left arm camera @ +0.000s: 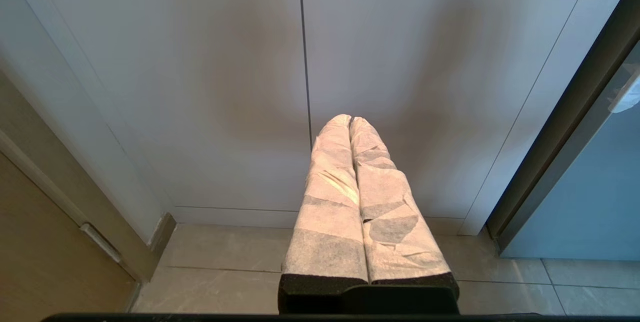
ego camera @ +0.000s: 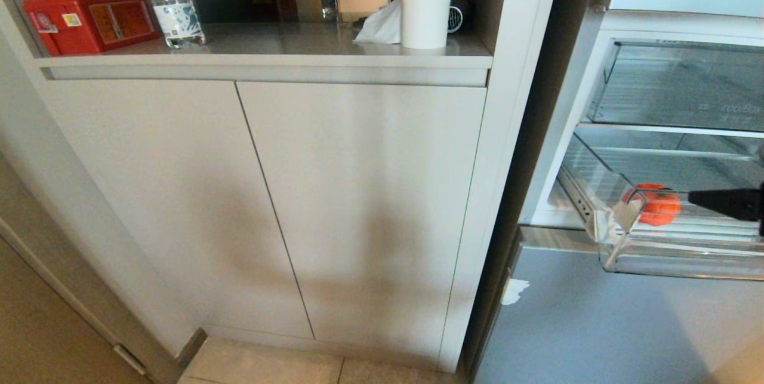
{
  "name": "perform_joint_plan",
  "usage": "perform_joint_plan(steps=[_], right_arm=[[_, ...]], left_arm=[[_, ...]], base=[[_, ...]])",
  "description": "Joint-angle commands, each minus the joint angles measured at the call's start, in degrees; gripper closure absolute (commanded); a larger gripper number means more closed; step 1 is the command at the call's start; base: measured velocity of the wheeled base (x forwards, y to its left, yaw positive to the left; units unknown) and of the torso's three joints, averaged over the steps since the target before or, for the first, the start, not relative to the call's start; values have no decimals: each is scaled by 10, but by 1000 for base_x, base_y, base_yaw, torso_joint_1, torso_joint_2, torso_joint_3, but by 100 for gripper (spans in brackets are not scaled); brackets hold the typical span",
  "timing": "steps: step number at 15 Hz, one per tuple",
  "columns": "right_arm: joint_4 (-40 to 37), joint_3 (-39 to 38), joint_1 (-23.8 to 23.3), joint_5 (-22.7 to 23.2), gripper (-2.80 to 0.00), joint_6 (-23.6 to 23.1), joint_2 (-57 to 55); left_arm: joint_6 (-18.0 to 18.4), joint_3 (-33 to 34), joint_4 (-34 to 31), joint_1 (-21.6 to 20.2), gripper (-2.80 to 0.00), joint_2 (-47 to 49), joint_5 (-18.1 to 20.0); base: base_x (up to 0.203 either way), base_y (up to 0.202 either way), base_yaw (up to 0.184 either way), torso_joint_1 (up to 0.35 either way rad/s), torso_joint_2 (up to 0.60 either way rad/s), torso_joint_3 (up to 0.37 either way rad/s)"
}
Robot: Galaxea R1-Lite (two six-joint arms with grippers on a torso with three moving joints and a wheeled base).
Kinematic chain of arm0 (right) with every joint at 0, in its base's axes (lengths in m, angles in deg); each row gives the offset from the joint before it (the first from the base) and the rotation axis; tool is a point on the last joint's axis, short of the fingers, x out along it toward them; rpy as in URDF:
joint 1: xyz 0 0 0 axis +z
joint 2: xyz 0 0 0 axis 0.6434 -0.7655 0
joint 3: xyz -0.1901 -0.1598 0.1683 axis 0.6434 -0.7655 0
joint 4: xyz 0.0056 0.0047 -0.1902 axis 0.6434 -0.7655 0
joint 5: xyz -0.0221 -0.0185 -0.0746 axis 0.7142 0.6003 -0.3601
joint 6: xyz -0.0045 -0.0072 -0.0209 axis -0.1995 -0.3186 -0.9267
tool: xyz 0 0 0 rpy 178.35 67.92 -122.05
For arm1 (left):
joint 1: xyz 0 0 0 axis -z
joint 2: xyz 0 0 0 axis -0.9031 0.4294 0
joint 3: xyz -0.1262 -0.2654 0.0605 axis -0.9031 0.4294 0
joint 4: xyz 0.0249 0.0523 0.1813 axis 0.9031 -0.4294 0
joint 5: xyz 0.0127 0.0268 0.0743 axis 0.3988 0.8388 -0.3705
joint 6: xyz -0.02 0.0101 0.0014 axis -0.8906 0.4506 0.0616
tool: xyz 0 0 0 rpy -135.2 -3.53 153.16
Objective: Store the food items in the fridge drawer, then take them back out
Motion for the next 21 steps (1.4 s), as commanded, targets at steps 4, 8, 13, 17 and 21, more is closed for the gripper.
perform_joint_plan(steps=[4, 8, 13, 17, 21], right_arm=[[-16, 190, -41, 0, -280, -4, -262], [-51, 261, -85, 1, -280, -6, -329], [-148, 270, -102, 15, -280, -14, -296], [-274, 289, -123, 25, -280, -15, -248], [-325, 290, -145, 41, -280, -35, -241]], left_arm=[[0, 1, 0, 0, 0, 0, 0], [0, 1, 0, 0, 0, 0, 0], [0, 1, 0, 0, 0, 0, 0], [0, 1, 0, 0, 0, 0, 0], [0, 1, 0, 0, 0, 0, 0]], base=[[0, 0, 0, 0, 0, 0], [0, 0, 0, 0, 0, 0], [0, 0, 0, 0, 0, 0], [0, 0, 0, 0, 0, 0], [0, 0, 0, 0, 0, 0]])
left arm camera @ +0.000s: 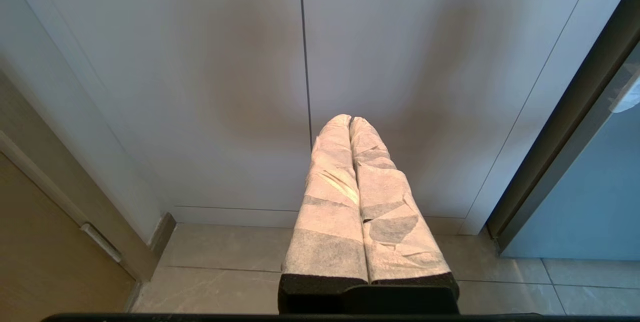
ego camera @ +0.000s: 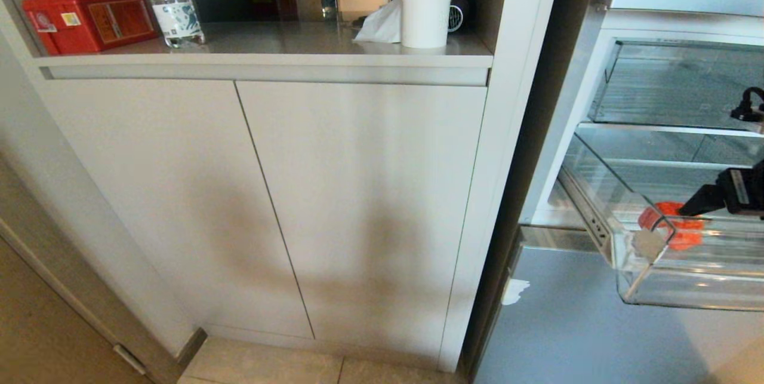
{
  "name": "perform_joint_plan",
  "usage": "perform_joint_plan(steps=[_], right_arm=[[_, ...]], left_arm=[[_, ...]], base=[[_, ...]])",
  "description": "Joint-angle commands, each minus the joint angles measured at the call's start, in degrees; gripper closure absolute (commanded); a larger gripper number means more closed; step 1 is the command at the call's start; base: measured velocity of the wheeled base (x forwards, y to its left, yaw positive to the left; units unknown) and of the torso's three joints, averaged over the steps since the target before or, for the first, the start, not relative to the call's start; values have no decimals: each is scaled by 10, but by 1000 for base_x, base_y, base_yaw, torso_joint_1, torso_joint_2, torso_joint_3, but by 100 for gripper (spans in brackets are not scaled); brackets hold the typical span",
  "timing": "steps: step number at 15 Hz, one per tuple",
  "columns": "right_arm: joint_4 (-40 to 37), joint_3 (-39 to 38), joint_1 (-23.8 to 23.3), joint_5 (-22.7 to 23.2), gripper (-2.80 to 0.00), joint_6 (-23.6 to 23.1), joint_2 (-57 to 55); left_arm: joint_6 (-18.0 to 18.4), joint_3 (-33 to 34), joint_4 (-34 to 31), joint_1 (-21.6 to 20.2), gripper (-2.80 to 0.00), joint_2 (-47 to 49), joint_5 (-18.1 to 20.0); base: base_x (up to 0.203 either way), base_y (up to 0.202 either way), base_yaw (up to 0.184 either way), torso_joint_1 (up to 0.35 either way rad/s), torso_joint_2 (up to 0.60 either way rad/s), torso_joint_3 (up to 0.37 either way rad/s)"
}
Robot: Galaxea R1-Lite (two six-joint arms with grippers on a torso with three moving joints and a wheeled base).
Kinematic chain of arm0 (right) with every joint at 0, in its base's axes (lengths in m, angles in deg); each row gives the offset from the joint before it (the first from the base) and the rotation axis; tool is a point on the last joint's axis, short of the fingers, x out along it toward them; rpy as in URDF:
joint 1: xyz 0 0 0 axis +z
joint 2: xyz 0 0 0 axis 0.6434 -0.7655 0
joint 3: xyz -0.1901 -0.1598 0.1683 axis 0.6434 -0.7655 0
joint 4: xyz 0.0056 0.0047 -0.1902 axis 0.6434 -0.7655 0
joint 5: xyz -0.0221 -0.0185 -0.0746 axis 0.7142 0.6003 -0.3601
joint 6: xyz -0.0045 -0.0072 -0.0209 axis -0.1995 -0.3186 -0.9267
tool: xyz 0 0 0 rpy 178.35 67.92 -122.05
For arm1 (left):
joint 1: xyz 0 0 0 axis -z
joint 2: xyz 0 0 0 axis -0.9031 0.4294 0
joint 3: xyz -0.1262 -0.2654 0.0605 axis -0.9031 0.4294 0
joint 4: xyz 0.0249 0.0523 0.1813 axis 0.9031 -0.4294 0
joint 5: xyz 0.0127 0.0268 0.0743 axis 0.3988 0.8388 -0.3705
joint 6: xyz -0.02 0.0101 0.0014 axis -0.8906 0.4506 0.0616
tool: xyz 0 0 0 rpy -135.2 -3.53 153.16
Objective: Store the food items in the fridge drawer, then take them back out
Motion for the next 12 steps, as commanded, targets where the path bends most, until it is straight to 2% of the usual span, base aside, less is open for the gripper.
perform_joint_plan(steps=[1, 6, 12], right_arm=[[-15, 1, -10, 22, -280, -2, 13], [-106, 24, -18, 43, -280, -24, 26], [-103, 35, -20, 45, -280, -23, 21]], left_arm=[[0, 1, 0, 0, 0, 0, 0], [0, 1, 0, 0, 0, 0, 0], [0, 1, 0, 0, 0, 0, 0]], base=[[0, 0, 0, 0, 0, 0], [0, 0, 0, 0, 0, 0], [0, 0, 0, 0, 0, 0]])
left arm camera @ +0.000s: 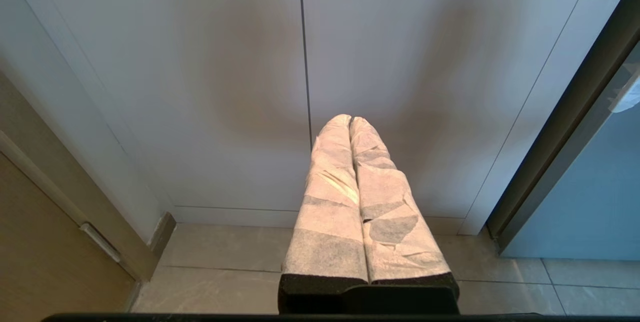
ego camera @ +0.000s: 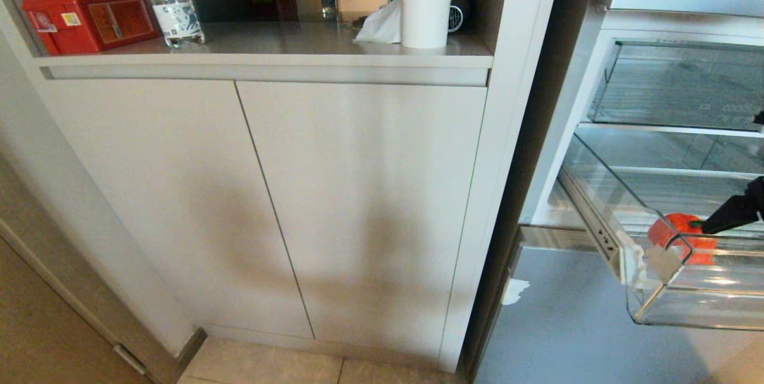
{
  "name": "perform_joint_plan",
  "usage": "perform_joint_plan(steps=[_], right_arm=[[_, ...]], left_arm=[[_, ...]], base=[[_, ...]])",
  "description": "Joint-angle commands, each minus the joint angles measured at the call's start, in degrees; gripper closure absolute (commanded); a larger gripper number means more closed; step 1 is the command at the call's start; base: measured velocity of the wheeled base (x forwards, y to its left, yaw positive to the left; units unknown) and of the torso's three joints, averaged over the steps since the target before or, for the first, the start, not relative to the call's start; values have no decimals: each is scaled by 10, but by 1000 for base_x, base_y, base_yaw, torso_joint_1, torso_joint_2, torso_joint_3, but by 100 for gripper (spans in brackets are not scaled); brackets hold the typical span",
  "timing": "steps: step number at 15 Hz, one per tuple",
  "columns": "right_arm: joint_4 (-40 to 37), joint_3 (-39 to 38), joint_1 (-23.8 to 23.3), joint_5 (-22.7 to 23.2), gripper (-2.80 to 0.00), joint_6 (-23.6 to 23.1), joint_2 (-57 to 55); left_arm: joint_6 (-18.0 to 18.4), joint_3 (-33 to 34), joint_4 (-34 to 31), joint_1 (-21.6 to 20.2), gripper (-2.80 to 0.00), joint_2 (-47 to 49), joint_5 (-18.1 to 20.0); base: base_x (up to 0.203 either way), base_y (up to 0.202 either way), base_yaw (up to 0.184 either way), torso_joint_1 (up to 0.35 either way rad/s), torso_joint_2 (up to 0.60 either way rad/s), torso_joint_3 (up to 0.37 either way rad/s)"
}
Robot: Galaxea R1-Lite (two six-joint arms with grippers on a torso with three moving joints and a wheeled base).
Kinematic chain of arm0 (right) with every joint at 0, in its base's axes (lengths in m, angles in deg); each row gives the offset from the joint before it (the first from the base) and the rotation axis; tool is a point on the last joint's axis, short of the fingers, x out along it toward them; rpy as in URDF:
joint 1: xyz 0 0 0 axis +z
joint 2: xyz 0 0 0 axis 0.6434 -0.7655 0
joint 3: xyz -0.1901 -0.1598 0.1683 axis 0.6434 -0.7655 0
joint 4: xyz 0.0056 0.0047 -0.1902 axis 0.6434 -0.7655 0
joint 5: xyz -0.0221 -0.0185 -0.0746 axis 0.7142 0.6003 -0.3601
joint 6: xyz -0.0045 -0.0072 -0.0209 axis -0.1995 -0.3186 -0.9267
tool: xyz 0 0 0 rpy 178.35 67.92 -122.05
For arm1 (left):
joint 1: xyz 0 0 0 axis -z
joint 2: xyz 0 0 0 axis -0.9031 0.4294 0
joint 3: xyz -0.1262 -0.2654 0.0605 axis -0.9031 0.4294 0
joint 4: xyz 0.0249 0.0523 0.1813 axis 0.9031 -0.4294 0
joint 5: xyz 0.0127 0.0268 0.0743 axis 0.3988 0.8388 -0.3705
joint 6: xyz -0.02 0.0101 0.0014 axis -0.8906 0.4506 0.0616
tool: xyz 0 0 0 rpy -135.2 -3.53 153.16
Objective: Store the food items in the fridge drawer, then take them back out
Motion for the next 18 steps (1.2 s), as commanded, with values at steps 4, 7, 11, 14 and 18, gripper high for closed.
perform_joint_plan(steps=[4, 7, 11, 14, 18], right_arm=[[16, 56, 0, 0, -280, 5, -104], [18, 93, 0, 1, -280, 8, -160], [19, 103, 0, 2, -280, 8, -197], [27, 101, 0, 5, -280, 13, -204], [29, 99, 0, 4, -280, 14, -216]], left_arm=[[0, 1, 0, 0, 0, 0, 0], [0, 1, 0, 0, 0, 0, 0], [0, 1, 0, 0, 0, 0, 0], [0, 1, 0, 0, 0, 0, 0], [0, 1, 0, 0, 0, 0, 0]], base=[[0, 0, 0, 0, 0, 0], [0, 0, 0, 0, 0, 0], [0, 0, 0, 0, 0, 0], [0, 0, 0, 0, 0, 0], [0, 0, 0, 0, 0, 0]])
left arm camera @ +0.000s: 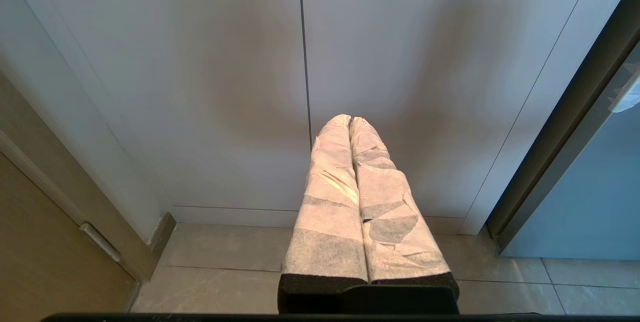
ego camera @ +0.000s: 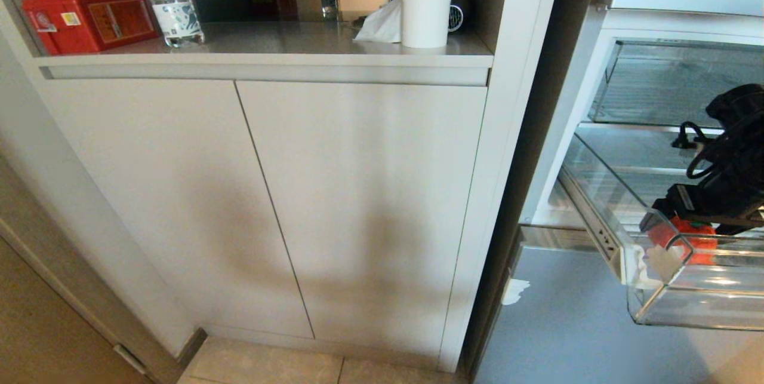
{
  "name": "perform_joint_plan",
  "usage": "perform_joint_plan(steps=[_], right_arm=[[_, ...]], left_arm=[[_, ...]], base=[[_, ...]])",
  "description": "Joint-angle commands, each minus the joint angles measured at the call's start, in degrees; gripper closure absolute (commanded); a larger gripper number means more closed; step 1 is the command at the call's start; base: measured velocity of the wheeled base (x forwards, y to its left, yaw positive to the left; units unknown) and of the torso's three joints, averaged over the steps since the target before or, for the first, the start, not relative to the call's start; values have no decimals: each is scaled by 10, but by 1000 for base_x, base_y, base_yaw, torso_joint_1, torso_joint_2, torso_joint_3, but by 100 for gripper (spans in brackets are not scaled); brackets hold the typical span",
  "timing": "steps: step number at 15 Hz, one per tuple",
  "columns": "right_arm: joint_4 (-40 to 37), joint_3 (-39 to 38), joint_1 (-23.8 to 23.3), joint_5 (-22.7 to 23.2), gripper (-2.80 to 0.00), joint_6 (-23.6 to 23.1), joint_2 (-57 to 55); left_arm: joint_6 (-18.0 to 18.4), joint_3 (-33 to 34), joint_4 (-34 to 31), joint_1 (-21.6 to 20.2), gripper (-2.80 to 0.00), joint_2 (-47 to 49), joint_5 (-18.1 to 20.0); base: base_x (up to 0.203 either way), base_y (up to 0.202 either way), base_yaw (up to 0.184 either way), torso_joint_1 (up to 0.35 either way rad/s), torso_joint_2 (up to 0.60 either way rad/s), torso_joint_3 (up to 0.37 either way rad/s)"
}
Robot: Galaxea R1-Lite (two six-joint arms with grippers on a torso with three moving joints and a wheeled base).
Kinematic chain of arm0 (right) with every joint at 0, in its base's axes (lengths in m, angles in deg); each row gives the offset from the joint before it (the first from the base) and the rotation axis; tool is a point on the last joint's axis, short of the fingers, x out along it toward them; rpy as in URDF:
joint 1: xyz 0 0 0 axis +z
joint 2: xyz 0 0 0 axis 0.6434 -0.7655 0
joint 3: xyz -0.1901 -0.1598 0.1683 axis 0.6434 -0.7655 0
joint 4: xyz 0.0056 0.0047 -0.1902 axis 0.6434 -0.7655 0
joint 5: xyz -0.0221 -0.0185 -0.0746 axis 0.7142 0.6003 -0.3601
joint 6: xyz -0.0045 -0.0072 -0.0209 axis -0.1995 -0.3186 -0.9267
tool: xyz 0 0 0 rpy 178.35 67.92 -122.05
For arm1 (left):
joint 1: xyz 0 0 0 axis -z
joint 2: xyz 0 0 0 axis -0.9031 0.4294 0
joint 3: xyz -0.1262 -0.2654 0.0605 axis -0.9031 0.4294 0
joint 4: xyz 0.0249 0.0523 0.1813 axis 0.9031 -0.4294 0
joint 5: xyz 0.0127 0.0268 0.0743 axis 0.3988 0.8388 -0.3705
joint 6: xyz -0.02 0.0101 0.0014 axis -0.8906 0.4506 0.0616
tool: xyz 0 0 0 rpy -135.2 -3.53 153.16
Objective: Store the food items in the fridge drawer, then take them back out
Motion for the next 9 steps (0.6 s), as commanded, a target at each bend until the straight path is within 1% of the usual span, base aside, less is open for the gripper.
perform_joint_plan(steps=[1, 5, 6, 9], right_arm=[[-2, 0, 0, 0, -280, 0, -12], [4, 0, 0, 0, -280, 0, -20], [10, -2, 0, -1, 0, 0, -23], [10, -4, 0, 0, 0, 1, -23]], left_arm=[[0, 1, 0, 0, 0, 0, 0], [0, 1, 0, 0, 0, 0, 0], [0, 1, 0, 0, 0, 0, 0], [0, 1, 0, 0, 0, 0, 0]], base=[[0, 0, 0, 0, 0, 0], [0, 0, 0, 0, 0, 0], [0, 0, 0, 0, 0, 0], [0, 0, 0, 0, 0, 0]])
